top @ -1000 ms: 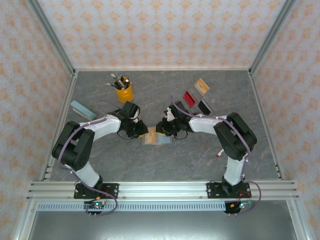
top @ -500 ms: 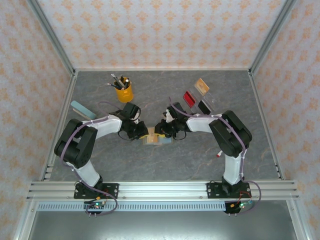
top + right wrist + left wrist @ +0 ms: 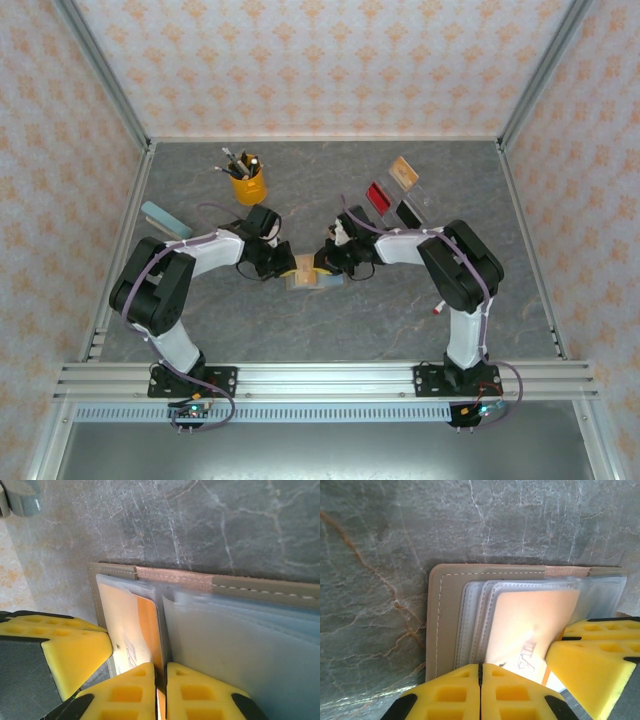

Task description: Take the credit cards out of the card holder

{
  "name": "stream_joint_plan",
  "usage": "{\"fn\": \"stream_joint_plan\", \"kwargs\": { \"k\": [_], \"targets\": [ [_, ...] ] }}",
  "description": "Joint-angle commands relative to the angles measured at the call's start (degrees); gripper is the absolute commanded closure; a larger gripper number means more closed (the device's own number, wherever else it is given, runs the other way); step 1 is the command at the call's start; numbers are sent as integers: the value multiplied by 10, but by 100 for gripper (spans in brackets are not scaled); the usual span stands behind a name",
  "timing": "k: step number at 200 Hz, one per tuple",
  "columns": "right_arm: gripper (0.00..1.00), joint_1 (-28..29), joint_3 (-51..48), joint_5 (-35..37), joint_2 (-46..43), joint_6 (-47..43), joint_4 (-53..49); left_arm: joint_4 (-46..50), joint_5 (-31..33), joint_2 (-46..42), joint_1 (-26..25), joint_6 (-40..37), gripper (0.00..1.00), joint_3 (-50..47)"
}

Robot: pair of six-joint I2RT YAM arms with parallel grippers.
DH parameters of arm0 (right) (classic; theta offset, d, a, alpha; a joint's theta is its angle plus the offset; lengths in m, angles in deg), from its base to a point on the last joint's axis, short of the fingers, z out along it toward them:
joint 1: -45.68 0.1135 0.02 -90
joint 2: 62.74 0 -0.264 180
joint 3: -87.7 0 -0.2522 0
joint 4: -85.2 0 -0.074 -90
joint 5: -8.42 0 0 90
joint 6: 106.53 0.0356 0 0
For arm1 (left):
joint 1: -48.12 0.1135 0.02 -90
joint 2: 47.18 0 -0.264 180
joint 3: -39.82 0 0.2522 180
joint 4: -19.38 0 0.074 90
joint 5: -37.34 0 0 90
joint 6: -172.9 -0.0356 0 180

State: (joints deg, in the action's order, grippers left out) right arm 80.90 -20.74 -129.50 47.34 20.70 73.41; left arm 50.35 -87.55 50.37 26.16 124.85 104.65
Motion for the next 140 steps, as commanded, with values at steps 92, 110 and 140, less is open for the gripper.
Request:
{"fn": "stream_joint_plan", "kwargs": {
  "k": [92, 110, 140],
  "targets": [
    [100, -18, -2, 40, -43, -75, -66, 42, 29, 11, 9, -28, 86, -5],
    [100, -18, -1, 49, -46, -84, -79, 42, 27, 11, 9, -28, 88, -4],
    [100, -18, -4, 6, -44, -73, -48, 36, 15, 10, 9, -28, 89, -2]
  ]
}}
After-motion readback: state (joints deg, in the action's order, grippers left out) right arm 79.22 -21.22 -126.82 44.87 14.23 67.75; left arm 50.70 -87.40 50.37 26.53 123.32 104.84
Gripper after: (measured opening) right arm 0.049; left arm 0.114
